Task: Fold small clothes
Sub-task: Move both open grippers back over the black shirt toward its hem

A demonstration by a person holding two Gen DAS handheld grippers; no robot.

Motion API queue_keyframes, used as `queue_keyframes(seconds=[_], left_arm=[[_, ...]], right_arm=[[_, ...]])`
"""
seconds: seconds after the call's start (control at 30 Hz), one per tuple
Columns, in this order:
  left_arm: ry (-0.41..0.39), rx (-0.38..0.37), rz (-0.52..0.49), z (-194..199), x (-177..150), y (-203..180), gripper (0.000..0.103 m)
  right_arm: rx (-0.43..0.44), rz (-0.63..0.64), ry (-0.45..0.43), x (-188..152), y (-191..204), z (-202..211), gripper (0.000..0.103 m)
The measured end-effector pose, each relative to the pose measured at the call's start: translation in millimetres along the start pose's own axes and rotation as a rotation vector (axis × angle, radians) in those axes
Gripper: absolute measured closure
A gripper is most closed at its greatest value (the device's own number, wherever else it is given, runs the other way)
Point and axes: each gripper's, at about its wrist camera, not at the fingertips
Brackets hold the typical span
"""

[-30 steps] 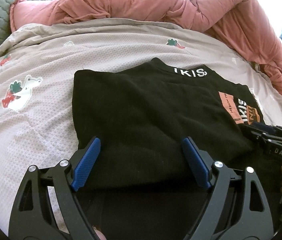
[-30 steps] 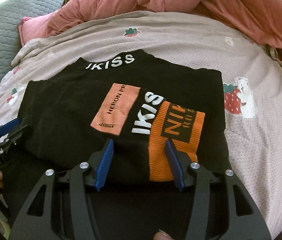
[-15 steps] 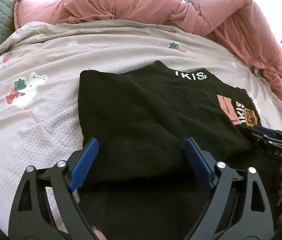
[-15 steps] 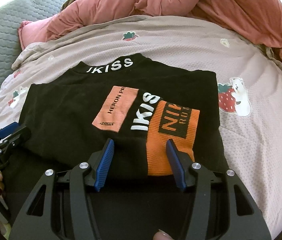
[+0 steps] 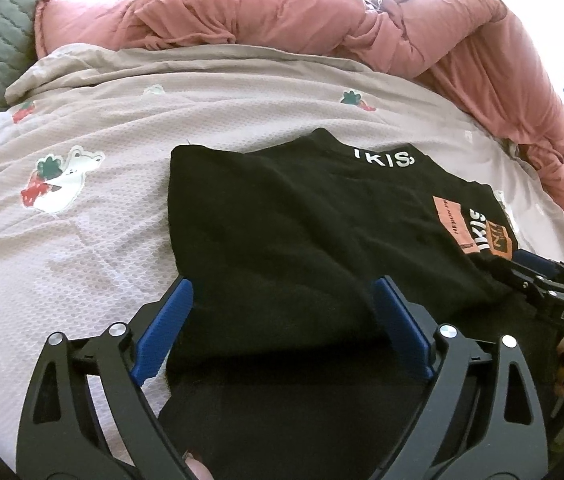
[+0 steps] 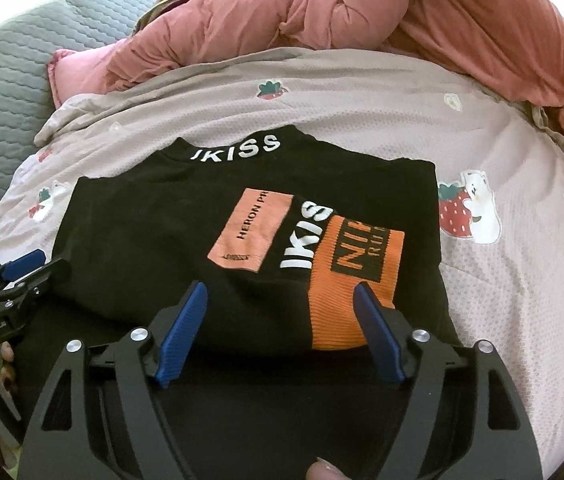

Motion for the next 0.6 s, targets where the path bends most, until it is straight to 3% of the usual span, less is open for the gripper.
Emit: queue_keyframes(seconds=[0.03,0.07,0.6], left_arm=[[-0.001,0.001,0.001,1,0,0,0.014],[-0.003,0.001,0.001,2,1,0,0.013],[-0.042,0.055,0.035,19,6,9,0.010]], right_arm=[[-0.002,0.000,-0.004,1,0,1,0.018],[-0.002,0.000,-0.008,1,1,1,0.016],[0.003,-0.041,-0.106,11,-6,21,0.009]])
Point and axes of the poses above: each gripper's, at about its wrist camera, not at the fingertips, and z roughly against the way its jaws point, y to its left, x to its top, and after that the axes turned 6 degrees about -y, right-handed
